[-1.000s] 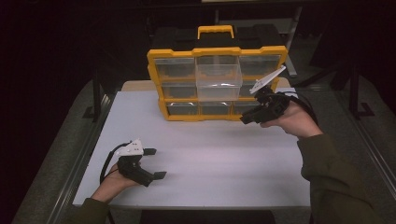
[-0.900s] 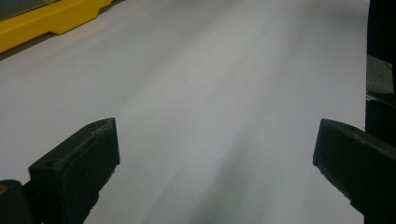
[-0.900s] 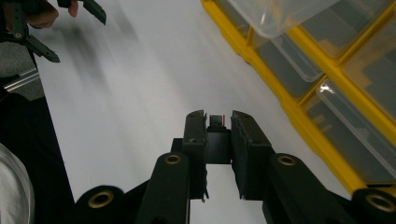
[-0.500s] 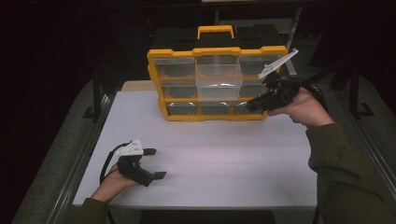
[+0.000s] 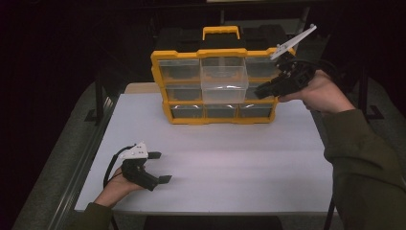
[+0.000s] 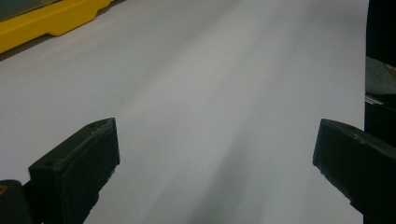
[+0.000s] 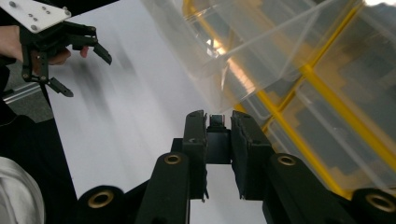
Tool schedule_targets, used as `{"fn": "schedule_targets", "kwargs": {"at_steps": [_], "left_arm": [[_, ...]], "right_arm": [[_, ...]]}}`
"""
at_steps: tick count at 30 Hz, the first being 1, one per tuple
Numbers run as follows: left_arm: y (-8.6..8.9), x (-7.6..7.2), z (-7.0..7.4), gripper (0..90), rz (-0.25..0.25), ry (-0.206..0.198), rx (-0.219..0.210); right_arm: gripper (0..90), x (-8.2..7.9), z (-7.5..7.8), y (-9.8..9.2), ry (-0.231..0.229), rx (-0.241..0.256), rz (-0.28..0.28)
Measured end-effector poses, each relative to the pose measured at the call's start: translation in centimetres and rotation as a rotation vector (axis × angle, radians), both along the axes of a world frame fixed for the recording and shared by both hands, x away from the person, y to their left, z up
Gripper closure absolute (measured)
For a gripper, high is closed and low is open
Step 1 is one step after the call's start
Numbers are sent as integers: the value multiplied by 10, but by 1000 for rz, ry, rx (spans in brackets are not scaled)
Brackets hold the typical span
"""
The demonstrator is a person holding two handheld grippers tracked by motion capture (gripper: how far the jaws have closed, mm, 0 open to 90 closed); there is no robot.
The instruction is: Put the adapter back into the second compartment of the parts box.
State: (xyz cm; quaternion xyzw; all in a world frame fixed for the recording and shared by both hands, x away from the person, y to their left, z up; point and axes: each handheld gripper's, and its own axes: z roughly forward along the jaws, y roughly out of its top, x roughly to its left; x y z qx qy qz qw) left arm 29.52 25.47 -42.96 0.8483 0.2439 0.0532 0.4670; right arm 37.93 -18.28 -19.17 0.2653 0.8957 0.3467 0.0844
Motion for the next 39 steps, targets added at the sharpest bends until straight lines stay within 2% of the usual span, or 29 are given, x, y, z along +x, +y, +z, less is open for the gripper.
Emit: {"fn": "schedule_targets", "kwargs": {"at_steps": [7,15,23,32,39], "left_arm": [[-1,2,0,2,-2,2,2],[-1,2,-1,2,-5,0,0],[-1,1,-1,2,-11,-1,0],[0,-1,-1,2,-11,-2,-1],[2,-3,-1,2,-6,-5,-2]], "right_arm": [[754,3,24,1,-29,-15,-4],[754,9,40,12,-46,-14,7],[754,16,45,27,-49,-2,12],[751,26,39,44,-31,-16,18],[669,27,39,48,-42,-24,8]]}}
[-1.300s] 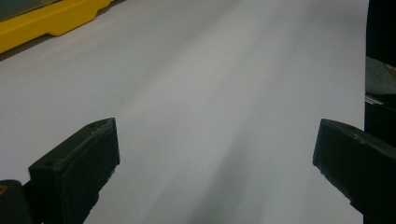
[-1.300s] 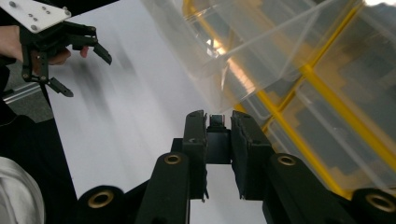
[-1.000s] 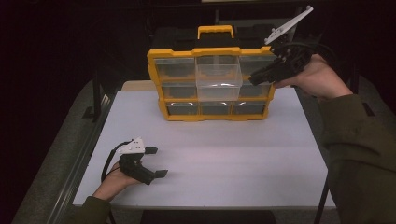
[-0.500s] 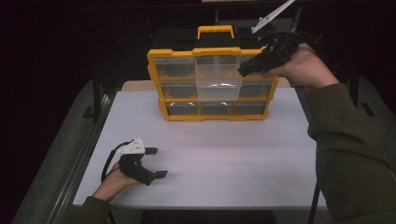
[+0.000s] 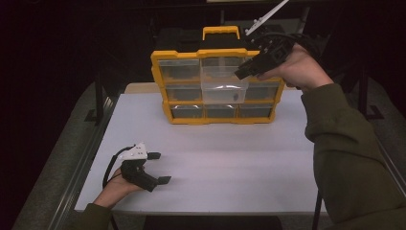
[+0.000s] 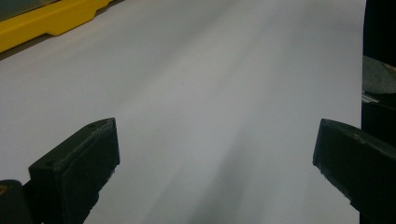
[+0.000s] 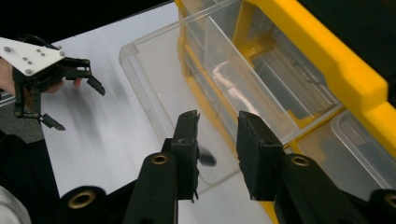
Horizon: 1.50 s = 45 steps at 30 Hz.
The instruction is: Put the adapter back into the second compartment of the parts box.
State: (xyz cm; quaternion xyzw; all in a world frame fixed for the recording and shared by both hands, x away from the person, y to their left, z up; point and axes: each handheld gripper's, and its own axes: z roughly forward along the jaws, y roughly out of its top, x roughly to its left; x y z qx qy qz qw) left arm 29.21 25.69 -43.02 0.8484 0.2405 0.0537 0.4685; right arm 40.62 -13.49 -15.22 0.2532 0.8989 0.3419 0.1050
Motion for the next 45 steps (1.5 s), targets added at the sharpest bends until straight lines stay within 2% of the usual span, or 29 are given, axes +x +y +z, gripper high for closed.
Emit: {"fn": "schedule_targets", "kwargs": {"at_steps": [10,18,25,31,45], "left_arm": [[1,-1,1,2,6,0,3],[1,-1,0,2,7,1,1],[1,-1,0,2,10,2,-2],[1,-1,0,2,9,2,-3],[1,-1,0,2,9,-1,-2]], "right_arm": [[628,-9,1,-16,3,9,-11],[524,-17,-6,-25,-7,22,-31],[423,-22,-20,-28,-4,20,-46],[333,-26,-34,-31,4,37,-49],[216,-36,-71,-32,3,34,-79]]}}
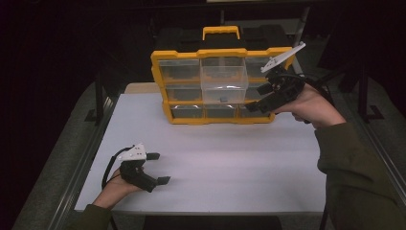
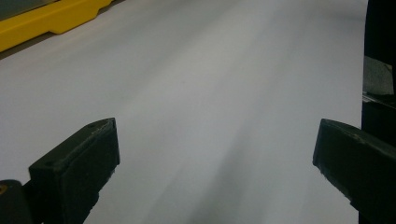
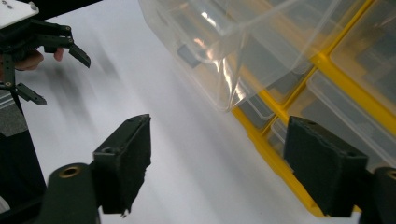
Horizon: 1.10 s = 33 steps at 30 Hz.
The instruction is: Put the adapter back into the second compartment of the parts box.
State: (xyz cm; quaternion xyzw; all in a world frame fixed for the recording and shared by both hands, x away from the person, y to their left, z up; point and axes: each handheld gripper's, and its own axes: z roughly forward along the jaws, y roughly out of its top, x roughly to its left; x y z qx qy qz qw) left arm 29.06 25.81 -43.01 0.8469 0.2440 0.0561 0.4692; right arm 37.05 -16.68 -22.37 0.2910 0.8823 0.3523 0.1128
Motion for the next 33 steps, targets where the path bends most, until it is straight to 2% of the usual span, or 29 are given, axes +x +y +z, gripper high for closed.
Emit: {"fn": "schedule_targets", "kwargs": {"at_steps": [9,21,27,33], "left_arm": [[0,0,0,2,1,-1,0],[0,-1,0,2,-4,-3,5],[0,-1,0,2,-3,-3,4],[1,-1,0,2,-2,-4,3]], "right_arm": [[158,-6,-24,0,-14,8,-18],[92,-12,-61,-1,16,28,-35],[0,-15,-77,1,18,32,-37],[0,-21,-91,2,13,20,-35]]}}
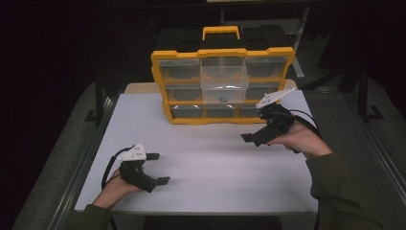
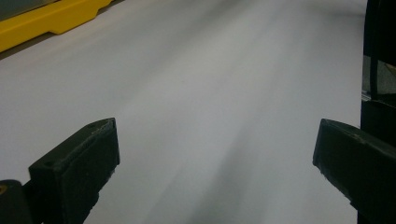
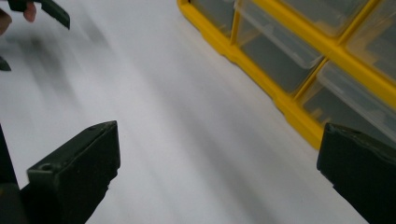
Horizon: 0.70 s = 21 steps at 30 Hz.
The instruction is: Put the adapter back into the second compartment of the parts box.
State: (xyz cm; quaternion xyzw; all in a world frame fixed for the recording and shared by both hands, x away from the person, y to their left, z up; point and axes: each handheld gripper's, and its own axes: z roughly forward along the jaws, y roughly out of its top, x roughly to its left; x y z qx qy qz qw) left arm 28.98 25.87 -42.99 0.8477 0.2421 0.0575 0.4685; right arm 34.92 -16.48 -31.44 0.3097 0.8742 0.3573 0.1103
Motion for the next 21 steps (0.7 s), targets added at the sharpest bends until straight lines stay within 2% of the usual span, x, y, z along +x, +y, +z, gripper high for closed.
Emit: {"fn": "schedule_targets", "kwargs": {"at_steps": [5,9,21], "left_arm": [[0,0,0,2,2,2,0],[1,0,0,2,1,1,2],[1,0,-1,2,4,3,-2]], "right_arm": [[0,-5,-13,0,-3,8,0],[0,-10,-25,2,1,-5,6],[0,-23,-64,-2,9,18,-24]]}}
